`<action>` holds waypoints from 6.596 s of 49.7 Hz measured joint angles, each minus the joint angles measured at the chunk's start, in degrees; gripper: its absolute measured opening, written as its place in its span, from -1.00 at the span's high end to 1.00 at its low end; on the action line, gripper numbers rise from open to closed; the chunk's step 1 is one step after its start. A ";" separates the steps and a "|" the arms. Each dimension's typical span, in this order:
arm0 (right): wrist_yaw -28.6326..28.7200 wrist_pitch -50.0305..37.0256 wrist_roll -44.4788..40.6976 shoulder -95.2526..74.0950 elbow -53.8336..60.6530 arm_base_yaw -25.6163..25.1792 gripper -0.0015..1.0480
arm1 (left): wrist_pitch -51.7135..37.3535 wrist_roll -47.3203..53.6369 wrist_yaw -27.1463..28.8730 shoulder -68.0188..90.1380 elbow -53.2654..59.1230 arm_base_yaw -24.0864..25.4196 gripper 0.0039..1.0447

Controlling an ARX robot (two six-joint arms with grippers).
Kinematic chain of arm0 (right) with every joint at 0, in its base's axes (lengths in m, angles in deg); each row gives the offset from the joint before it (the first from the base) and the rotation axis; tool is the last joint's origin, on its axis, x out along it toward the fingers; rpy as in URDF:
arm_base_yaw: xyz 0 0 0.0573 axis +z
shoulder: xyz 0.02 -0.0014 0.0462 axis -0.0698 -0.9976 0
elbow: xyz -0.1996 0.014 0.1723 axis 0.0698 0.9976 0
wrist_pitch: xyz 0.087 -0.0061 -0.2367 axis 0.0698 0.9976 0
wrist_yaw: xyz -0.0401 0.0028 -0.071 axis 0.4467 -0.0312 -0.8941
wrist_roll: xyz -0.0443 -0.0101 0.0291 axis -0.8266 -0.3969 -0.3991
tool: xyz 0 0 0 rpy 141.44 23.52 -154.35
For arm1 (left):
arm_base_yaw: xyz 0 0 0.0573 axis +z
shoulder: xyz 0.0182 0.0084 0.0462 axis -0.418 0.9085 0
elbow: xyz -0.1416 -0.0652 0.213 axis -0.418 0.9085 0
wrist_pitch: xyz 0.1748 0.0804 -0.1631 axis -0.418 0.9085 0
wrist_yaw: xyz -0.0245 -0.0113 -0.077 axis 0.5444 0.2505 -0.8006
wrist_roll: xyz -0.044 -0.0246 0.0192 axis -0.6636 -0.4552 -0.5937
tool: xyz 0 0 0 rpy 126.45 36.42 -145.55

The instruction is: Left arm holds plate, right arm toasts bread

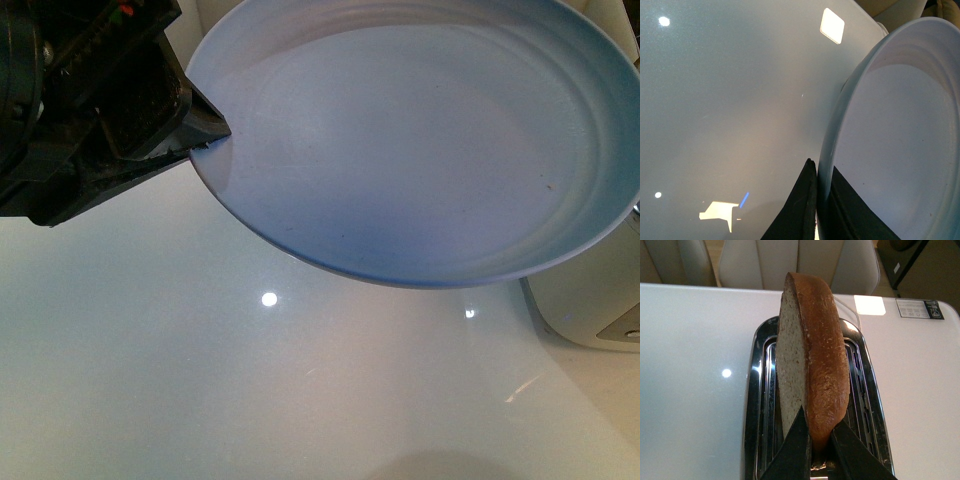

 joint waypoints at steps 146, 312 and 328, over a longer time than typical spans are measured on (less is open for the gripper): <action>12.09 -9.22 1.27 54.99 37.24 -3.02 0.96 | 0.00 -0.02 -0.13 -0.09 0.00 0.00 0.95; 12.07 10.88 1.29 75.41 37.22 -3.02 -0.83 | -49.64 19.45 -14.16 46.56 12.94 44.94 0.95; 12.07 10.88 1.29 75.41 37.22 -3.02 -0.83 | -54.34 19.19 -13.53 57.16 8.28 44.35 0.95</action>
